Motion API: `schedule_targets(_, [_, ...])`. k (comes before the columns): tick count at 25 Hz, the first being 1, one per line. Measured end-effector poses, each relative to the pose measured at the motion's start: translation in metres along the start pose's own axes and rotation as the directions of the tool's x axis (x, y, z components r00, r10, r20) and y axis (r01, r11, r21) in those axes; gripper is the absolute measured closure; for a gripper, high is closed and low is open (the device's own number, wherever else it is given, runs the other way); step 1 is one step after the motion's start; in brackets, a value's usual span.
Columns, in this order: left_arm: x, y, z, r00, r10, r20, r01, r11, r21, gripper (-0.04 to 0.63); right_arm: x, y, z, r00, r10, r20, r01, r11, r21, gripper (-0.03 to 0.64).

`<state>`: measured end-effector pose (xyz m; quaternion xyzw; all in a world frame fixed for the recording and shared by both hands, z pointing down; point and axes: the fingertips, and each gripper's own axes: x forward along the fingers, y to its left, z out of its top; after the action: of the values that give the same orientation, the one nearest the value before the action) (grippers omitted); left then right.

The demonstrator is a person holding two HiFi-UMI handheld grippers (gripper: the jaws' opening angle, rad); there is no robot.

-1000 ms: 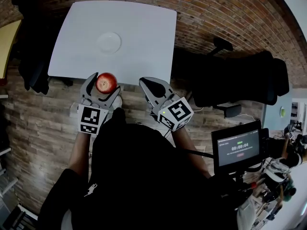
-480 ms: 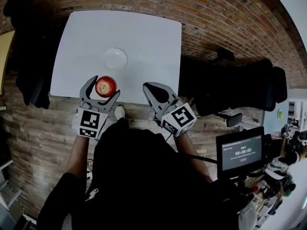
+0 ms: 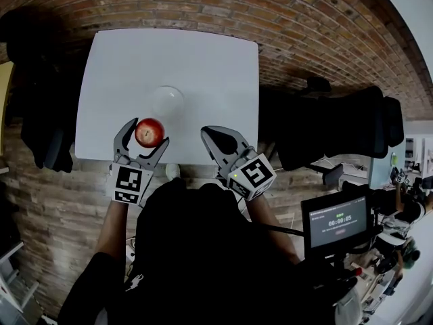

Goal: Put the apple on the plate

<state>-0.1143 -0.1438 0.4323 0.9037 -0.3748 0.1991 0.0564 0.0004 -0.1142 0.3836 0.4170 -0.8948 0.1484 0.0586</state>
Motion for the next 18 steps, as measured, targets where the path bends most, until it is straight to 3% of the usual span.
schedule_targets(18, [-0.007,0.046,-0.021,1.0,0.029,-0.01,-0.03,0.999,-0.044,0.198,0.048,0.009,0.016,0.999,0.029,-0.016,-0.03,0.999,-0.036,0.614])
